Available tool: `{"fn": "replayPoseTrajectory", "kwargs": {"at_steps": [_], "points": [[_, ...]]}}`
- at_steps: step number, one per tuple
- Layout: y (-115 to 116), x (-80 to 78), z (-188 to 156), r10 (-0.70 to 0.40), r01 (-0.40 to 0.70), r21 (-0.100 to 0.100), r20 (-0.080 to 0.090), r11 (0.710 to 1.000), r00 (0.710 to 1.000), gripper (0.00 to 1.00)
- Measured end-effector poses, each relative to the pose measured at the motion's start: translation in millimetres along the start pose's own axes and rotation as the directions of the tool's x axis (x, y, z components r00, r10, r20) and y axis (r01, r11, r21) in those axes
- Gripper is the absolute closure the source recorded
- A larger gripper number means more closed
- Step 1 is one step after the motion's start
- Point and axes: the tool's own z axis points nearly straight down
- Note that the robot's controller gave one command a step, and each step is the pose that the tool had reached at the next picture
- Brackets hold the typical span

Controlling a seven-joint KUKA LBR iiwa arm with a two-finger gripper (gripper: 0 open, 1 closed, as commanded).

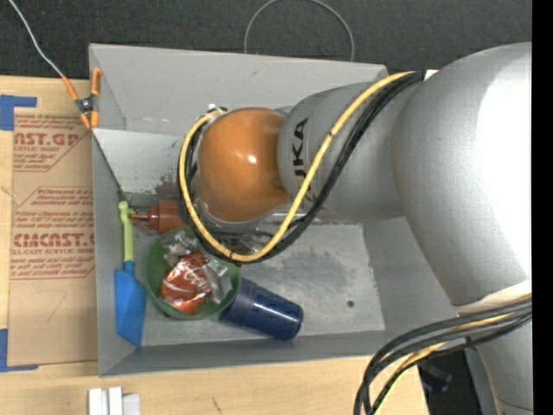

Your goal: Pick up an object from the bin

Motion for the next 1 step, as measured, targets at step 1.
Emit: {"fn": "replayPoseTrajectory", "kwargs": {"at_steps": [1], "points": [[0.0, 0.0, 0.0, 0.000, 0.000, 0.000, 0.000, 1.000, 1.000, 1.00]]}}
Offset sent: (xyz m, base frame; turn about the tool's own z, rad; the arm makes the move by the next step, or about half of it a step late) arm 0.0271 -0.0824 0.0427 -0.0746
